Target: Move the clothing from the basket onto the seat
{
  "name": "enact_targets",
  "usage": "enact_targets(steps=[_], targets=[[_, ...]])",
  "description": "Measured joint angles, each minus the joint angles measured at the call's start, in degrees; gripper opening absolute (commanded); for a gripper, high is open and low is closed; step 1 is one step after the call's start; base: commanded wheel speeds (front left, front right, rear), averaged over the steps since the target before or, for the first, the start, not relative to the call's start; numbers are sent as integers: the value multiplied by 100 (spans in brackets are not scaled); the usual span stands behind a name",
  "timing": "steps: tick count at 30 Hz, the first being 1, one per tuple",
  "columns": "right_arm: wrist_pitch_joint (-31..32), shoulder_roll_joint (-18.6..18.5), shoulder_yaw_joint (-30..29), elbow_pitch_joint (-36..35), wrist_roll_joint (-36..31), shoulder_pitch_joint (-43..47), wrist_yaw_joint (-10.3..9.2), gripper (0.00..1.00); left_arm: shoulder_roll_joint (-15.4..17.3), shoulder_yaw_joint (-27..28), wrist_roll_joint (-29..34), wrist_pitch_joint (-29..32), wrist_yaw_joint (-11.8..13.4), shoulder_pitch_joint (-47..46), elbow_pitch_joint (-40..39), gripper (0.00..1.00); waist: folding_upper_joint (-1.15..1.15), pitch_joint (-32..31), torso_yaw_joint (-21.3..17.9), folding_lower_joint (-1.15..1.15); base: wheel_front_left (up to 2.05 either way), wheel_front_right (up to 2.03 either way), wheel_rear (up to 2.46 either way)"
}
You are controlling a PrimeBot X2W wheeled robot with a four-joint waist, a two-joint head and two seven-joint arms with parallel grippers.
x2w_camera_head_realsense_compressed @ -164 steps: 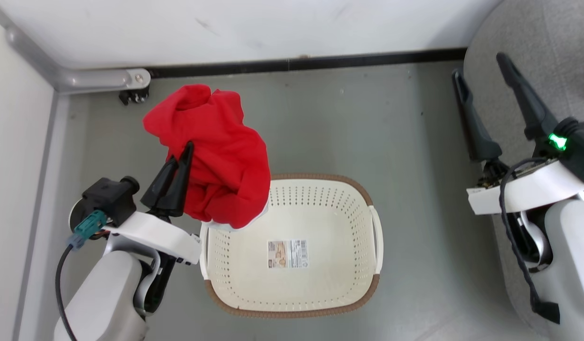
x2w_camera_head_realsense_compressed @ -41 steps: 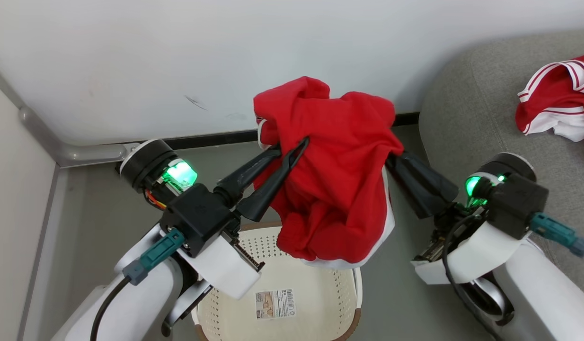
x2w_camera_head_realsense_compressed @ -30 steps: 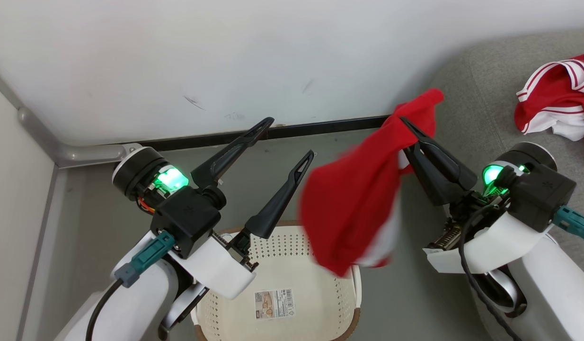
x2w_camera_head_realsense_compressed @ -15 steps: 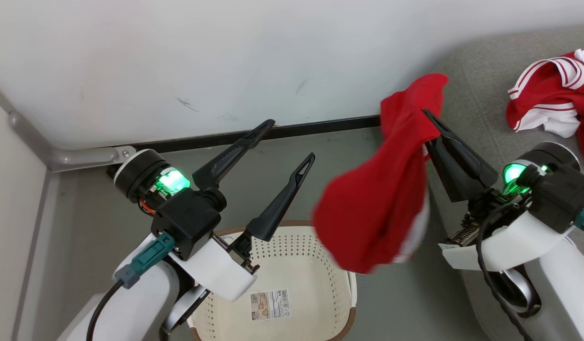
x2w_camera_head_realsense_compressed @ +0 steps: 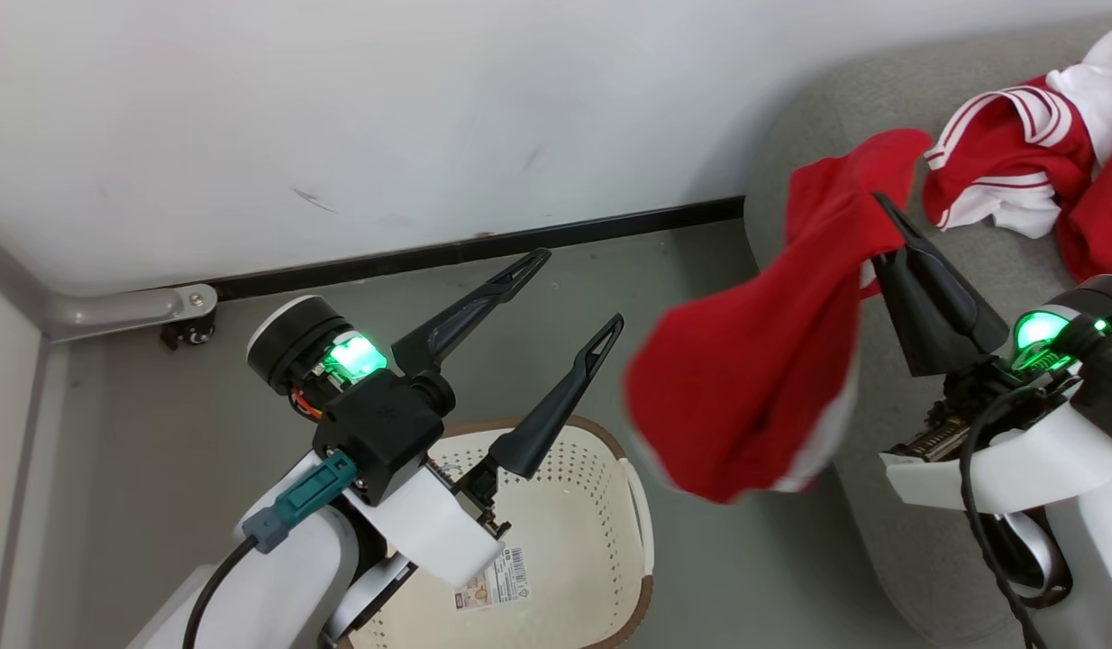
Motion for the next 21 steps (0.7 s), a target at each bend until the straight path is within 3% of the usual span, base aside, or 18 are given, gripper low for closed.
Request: enact_targets(steps=[21], targets=[[0, 160, -575, -393, -102, 266, 0, 0, -11, -174, -47, 151, -102, -224, 96, 100, 0, 299, -781, 0, 0, 0, 0]])
